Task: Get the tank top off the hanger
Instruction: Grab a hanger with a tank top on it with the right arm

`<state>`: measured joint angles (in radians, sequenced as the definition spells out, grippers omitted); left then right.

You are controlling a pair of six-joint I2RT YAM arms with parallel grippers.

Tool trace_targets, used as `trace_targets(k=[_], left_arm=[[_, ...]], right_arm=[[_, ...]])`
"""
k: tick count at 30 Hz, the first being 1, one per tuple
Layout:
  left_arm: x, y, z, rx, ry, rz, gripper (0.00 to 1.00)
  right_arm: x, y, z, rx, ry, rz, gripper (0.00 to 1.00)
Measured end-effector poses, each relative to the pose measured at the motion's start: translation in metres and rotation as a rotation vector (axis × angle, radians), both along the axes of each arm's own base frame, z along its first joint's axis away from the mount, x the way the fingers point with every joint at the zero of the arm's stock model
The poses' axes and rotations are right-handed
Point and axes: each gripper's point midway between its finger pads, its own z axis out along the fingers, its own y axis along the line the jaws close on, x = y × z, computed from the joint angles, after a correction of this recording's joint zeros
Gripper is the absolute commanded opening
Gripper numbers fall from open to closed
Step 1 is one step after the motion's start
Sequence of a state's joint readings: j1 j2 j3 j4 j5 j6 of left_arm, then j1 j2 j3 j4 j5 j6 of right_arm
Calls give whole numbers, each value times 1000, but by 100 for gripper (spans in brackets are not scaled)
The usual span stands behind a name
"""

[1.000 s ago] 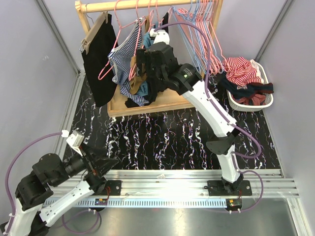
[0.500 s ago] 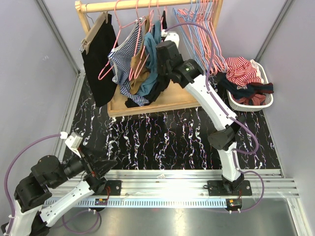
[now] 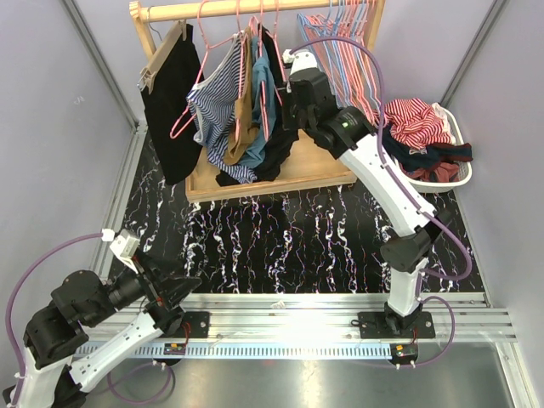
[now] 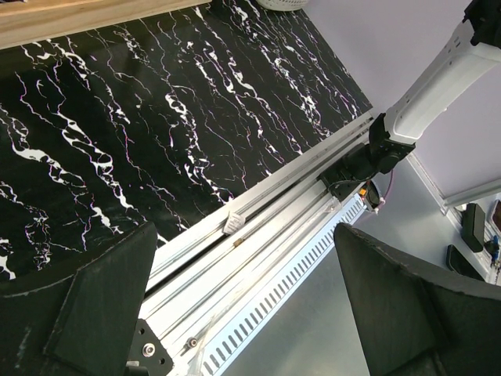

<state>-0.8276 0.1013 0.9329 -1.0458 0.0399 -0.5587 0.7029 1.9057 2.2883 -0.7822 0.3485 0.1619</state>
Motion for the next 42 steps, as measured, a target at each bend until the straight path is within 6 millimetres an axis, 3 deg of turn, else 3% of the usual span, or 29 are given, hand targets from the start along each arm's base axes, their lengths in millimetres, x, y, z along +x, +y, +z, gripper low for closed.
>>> trace_targets(k=[7,12,20,24,30,36,42], left_arm=[[1,-1,0,3,4,0,99],[1,-1,0,3,3,-1,99],[5,-6,2,9,9,-3,99],[6,-7,2,11,10,-3,99],[9,-11,1,27,20,-5,99],[11,-13,2,29,16,-5,99],[12,-12,2,31,16,-3,99]], right_arm=[[-3,-27,17,-55,-50,13,0],[-18,-46,26,-35,-96,3,0],[-51,-74,12,33,-147,7,0],[-58,-84,9,64,-166,4,0],[-40,-91,18,79,-168,-1,0],[-18,-78,27,99,-181,30,0],[-15,-74,37,109,-194,37,0]])
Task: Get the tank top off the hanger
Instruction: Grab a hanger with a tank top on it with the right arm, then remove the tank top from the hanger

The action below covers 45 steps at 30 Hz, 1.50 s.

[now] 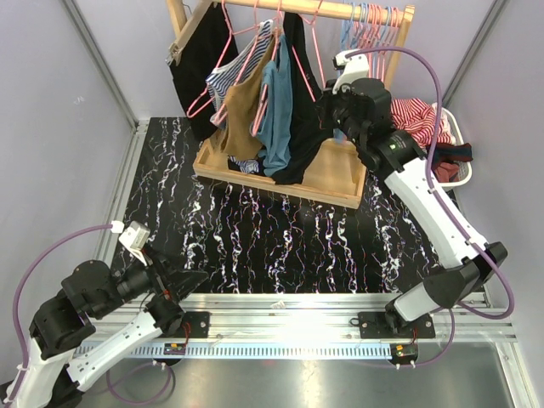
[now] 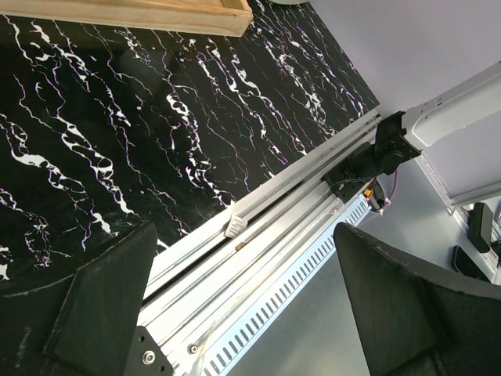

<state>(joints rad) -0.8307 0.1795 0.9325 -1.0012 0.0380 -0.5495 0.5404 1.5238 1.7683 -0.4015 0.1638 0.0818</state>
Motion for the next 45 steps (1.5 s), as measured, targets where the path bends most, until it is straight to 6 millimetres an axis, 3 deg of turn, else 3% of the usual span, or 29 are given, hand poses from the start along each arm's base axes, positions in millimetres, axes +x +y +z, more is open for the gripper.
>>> trace_targets(k=[4,12,16,22,27,30,34,40,45], left_arm=[[0,0,0,1,-3,0,99],[2,-2,1,9,-8,-2,99],[4,-4,2,11,-15,-4,99],[10,-9,4,26,-19,-9,99],[16,-16,2,51,-11,-16,99],[18,-18,3,54,-14,-17,99],[18,-18,3,57,-16,-18,99],[18,-18,5,53,-20,-18,99],[18,-18,5,55,-21,-18,99]], right_arm=[[-7,-6,19,12,-23,-9,0],[-48,-29,32,4,51,-10,0],[-86,-40,20,36,92,26,0],[-167,-53,-15,76,169,175,0],[-204,-50,-43,91,223,290,0],[-226,-48,-49,109,222,370,0],[-270,-43,-21,159,136,547,0],[-327,-48,47,216,-67,735,0],[-347,-50,69,229,-133,800,0]])
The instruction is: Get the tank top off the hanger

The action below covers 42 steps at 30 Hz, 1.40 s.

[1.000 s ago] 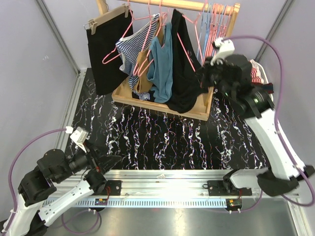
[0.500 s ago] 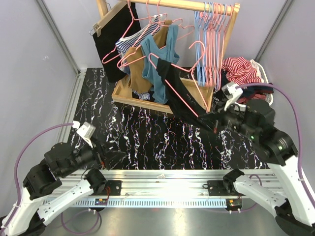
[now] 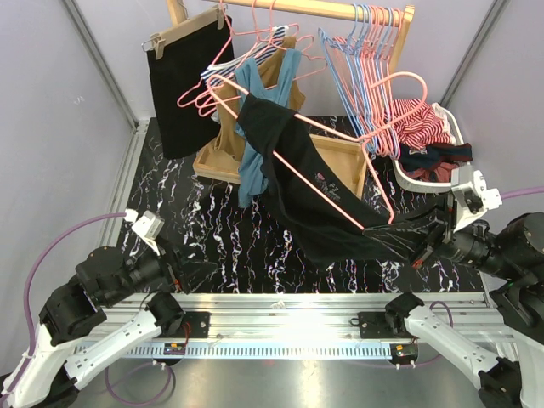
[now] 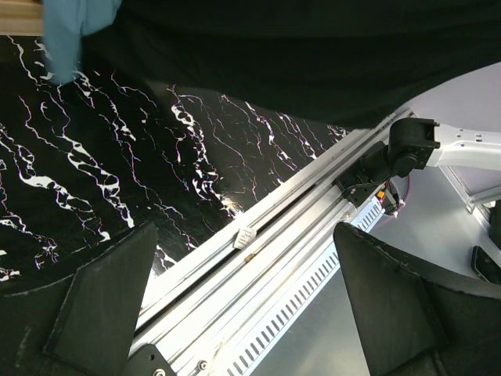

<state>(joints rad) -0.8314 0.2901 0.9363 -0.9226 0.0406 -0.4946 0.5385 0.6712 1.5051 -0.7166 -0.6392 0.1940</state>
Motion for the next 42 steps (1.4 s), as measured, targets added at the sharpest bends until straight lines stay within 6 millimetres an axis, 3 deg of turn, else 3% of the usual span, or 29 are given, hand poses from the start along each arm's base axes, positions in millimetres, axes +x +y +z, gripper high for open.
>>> trace_targets(k=[8,14,24,30,33,36,39,42], left_arm=[[-1,-1,1,-4,-2,-6,99],[-5,-7,8,-29,-18,-50,99],[-6,-11,15,-47,-45,-75,99],[-6,-11,15,-46,-45,-74,99],[-6,-11,15,-46,-45,-74,99],[-6,-11,15,-46,-46,-73,99],[-3,-9,14,-40,-51,-56,99],[0,-7,13,-33,-55,-38,99]], right_arm=[[5,9,-9,-33,42,41,0],[-11,9,-15,-72,57,107,0],[-57,-21,55,29,-182,95,0],[-51,-18,56,29,-197,90,0],[-34,-10,43,10,-145,73,0],[-6,3,15,-32,-33,52,0],[31,25,-41,-121,156,53,0],[60,44,-119,-234,400,60,0]])
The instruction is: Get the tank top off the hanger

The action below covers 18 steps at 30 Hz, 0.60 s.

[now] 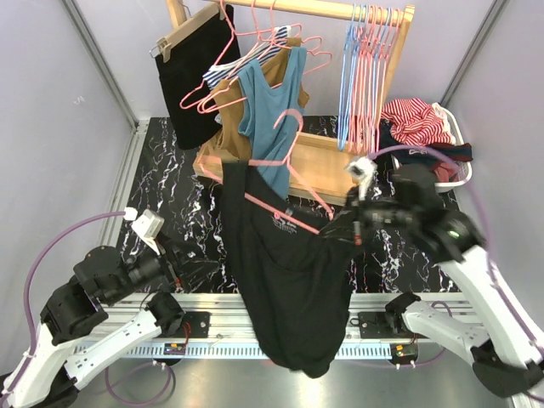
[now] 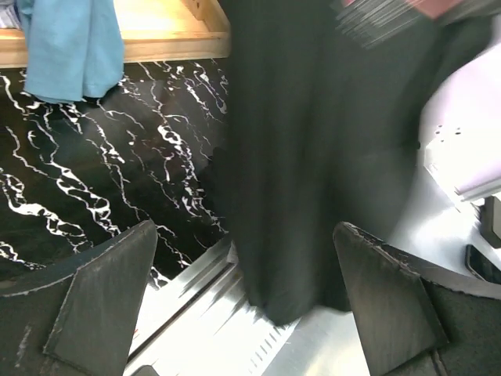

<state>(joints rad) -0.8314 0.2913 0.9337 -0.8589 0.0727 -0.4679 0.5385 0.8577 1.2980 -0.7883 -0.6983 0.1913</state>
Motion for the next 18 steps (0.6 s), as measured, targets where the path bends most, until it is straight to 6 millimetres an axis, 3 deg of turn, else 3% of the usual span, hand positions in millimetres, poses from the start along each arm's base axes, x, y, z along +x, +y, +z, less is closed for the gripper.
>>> trace_targets(k=[3,4,6,12,18], left_arm=[[5,0,-5,20,6,17,99],[7,-1,-8,32,12,22,99],[13,-6,-15,57,31,26,99],[33,-18,-46,176,109,61,99],[42,-15,-44,172,95,108,99]], right_arm=[[5,11,-79,-124,239,11,0],[-3,11,-98,-160,300,22,0],[-18,10,-113,-198,349,45,0],[-35,11,-86,-113,269,75,0],[-31,15,-69,-66,231,70,0]])
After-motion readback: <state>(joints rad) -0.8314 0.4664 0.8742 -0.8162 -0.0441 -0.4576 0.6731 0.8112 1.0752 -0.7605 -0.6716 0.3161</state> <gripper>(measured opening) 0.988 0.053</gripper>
